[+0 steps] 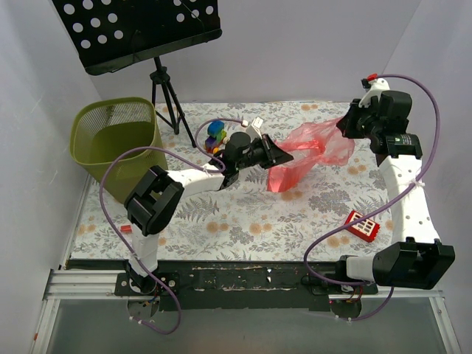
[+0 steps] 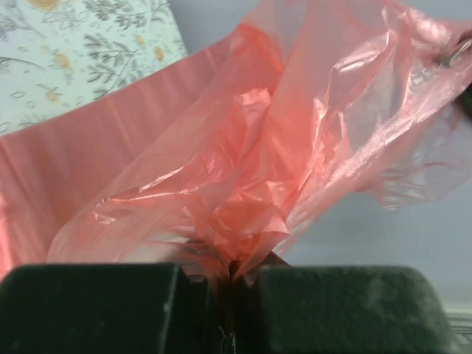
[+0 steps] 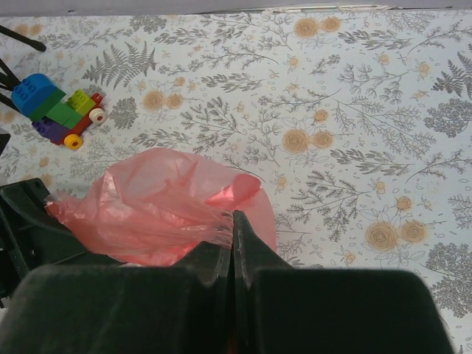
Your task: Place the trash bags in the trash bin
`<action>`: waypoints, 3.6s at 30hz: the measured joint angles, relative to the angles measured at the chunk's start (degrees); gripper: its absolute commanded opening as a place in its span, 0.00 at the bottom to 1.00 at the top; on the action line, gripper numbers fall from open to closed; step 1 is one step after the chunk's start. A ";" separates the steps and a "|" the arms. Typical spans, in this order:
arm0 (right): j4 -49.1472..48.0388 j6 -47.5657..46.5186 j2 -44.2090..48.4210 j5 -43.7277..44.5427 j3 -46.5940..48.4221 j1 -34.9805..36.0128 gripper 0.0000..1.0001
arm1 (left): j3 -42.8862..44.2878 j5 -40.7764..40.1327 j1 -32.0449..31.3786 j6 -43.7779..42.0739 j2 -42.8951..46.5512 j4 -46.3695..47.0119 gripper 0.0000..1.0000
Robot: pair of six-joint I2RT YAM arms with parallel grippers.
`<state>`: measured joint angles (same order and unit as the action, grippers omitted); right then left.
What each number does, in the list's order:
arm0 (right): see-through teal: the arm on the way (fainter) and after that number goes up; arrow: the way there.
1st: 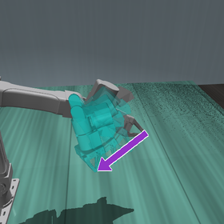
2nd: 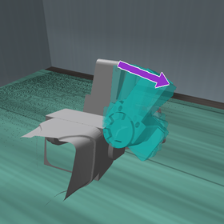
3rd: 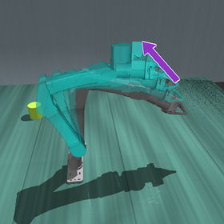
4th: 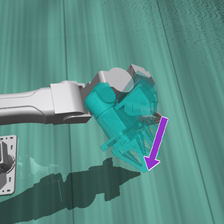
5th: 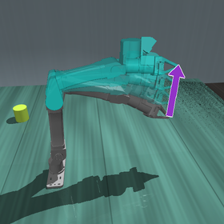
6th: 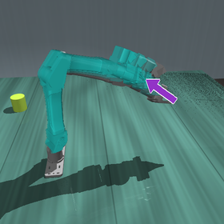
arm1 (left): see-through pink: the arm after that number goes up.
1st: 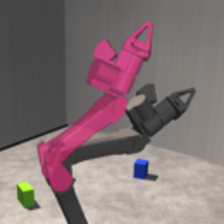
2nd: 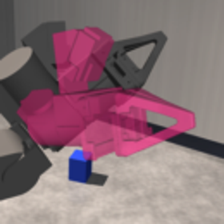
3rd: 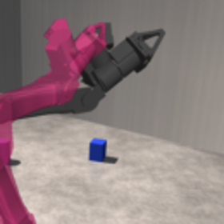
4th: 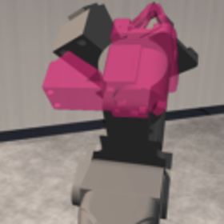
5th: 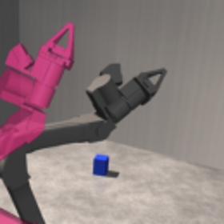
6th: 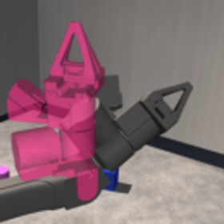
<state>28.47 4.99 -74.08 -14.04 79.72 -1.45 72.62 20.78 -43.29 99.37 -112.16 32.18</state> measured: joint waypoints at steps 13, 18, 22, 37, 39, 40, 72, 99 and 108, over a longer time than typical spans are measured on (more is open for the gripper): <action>-0.85 -4.94 3.21 9.09 -3.17 -4.50 0.01 | -1.14 5.09 11.23 -25.49 9.79 -23.50 0.00; -0.13 -8.63 6.32 9.53 -5.99 -4.39 0.09 | 4.90 8.26 12.52 -35.78 10.82 -31.06 0.00; 2.21 -13.07 7.32 2.34 -6.38 -4.66 0.63 | 9.25 11.04 12.72 -42.66 10.82 -36.15 0.00; 2.89 -24.59 3.10 -22.23 -1.53 9.31 0.88 | 16.94 18.75 13.09 -56.96 13.51 -42.62 0.00; 2.75 -25.51 1.42 -21.62 -1.49 11.96 0.88 | 17.49 19.30 13.09 -58.29 13.92 -42.95 0.00; 2.73 -26.03 0.46 -20.94 -1.49 13.33 0.88 | 17.53 19.58 13.11 -59.01 14.21 -43.01 0.00; 3.04 -33.07 -11.15 -21.05 7.72 16.52 0.79 | 18.29 20.61 13.11 -86.09 20.24 -49.64 0.00; -9.42 3.82 -9.57 -6.99 4.90 16.41 0.01 | -2.19 -2.84 8.90 -37.62 37.38 -34.10 0.96; -9.35 6.03 -9.88 -2.16 4.90 16.44 0.01 | -0.98 -0.68 7.43 -25.59 21.03 -24.74 0.87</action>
<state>19.11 11.03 -83.96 -16.21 84.62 14.98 71.64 20.10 -35.86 73.78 -91.13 7.44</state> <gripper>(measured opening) 0.022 0.924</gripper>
